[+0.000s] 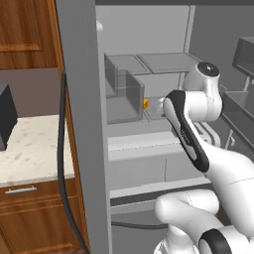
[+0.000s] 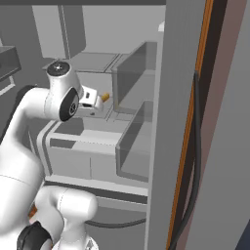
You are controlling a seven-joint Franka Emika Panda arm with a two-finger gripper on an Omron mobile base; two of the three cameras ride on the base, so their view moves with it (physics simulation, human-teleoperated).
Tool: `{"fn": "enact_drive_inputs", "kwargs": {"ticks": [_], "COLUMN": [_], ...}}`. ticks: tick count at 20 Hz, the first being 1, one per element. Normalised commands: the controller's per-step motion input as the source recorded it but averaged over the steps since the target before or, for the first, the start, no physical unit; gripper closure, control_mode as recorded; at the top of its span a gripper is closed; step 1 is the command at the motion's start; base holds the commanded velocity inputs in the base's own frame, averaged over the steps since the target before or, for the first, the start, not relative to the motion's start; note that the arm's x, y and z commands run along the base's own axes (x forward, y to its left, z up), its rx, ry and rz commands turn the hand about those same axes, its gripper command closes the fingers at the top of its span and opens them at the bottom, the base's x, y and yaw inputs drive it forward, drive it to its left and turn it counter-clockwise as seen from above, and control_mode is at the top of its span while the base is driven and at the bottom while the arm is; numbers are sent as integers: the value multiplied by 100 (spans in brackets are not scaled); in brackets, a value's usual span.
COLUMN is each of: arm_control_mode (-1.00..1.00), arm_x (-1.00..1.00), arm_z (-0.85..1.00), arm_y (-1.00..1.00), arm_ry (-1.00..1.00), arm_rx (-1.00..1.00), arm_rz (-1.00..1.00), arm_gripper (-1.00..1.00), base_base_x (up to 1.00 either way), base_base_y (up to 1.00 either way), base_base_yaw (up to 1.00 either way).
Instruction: Pick the cheese from the fridge and the cheese grater from the cabinet and place them next to the salad bowl.
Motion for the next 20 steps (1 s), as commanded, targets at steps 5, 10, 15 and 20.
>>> {"fn": "enact_drive_inputs", "kwargs": {"ticks": [5, 10, 15, 20], "arm_control_mode": [-100, -100, -100, -100], "arm_x": [7, 24, 34, 50], "arm_z": [-1, -8, -10, -5], "arm_y": [-1, 0, 0, -2], "arm_ry": [-7, -18, -8, 0], "arm_rx": [1, 0, 0, 0], "arm_rz": [-3, -5, -5, -4], "arm_gripper": [-100, -100, -100, -100], "base_base_x": [0, 0, 0, 0], "base_base_y": [0, 0, 0, 0], "base_base_yaw": [0, 0, 0, 0]}}
